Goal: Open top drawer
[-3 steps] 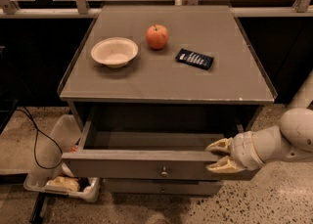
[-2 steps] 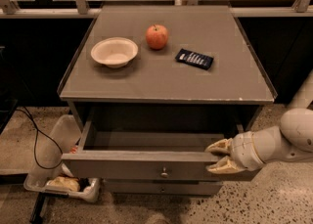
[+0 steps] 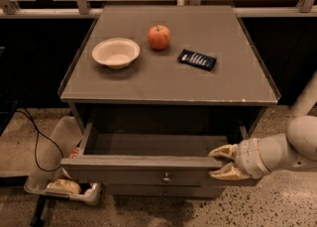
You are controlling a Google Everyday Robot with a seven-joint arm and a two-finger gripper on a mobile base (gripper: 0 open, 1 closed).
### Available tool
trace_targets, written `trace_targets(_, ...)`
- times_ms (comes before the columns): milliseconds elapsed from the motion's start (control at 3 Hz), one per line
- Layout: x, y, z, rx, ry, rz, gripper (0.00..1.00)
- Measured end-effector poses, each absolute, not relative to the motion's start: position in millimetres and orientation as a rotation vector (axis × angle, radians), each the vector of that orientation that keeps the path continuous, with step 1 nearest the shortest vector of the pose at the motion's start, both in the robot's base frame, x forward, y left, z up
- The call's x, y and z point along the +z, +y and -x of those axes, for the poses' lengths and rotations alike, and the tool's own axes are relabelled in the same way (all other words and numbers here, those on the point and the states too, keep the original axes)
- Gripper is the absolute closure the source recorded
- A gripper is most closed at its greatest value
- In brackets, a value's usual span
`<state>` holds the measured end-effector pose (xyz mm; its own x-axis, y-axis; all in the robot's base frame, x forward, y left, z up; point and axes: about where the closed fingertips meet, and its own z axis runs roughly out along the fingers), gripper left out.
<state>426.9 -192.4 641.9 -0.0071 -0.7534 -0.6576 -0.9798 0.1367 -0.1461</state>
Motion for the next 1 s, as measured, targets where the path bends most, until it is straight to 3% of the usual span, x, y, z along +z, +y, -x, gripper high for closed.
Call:
trace_targets(667, 637.6, -193.5, -418.7, 0.513, 1.778, 1.685, 0.34)
trace_targets(1000, 639.4, -193.2, -419.5, 0.513, 1.777, 1.685, 0.37)
